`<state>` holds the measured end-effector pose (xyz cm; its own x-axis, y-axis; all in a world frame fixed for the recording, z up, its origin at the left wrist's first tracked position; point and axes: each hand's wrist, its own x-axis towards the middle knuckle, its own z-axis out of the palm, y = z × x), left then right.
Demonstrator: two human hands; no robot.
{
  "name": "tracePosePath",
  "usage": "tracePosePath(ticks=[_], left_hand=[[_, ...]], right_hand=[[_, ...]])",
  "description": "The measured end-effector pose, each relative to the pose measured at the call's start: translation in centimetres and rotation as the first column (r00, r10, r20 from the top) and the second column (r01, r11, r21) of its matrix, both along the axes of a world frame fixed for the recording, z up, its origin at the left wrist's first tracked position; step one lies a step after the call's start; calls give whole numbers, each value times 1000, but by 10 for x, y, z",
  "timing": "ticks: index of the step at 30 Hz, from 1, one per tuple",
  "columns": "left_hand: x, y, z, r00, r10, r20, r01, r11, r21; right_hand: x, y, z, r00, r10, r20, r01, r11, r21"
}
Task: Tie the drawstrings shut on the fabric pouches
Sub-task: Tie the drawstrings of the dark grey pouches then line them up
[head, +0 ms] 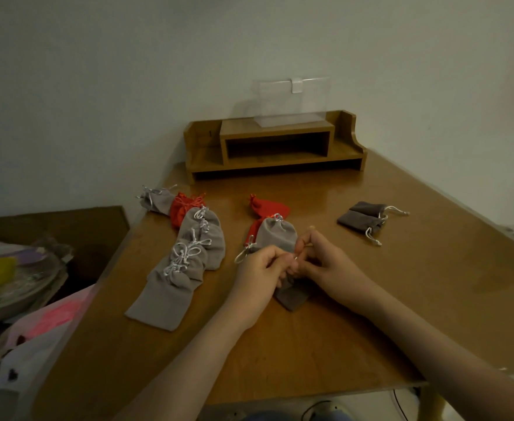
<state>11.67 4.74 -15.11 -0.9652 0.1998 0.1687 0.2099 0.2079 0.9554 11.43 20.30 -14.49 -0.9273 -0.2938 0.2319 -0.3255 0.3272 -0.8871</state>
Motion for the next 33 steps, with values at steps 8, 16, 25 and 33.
tracePosePath(ticks=[8, 16, 25, 33], left_hand=[[-2, 0, -3, 999, 39, 30, -39, 999, 5], [1, 0, -1, 998, 52, -28, -52, 999, 11], [2, 1, 4, 996, -7, 86, 0, 997, 79], [3, -3, 14, 963, -122, 242, 68, 974, 218]], right_hand=[[-2, 1, 2, 994, 1, 105, 8, 996, -87], [-4, 1, 5, 987, 10, 162, 0, 998, -57], [-1, 1, 5, 993, -26, 118, 29, 999, -25], [1, 2, 9, 980, 38, 197, 6, 976, -218]])
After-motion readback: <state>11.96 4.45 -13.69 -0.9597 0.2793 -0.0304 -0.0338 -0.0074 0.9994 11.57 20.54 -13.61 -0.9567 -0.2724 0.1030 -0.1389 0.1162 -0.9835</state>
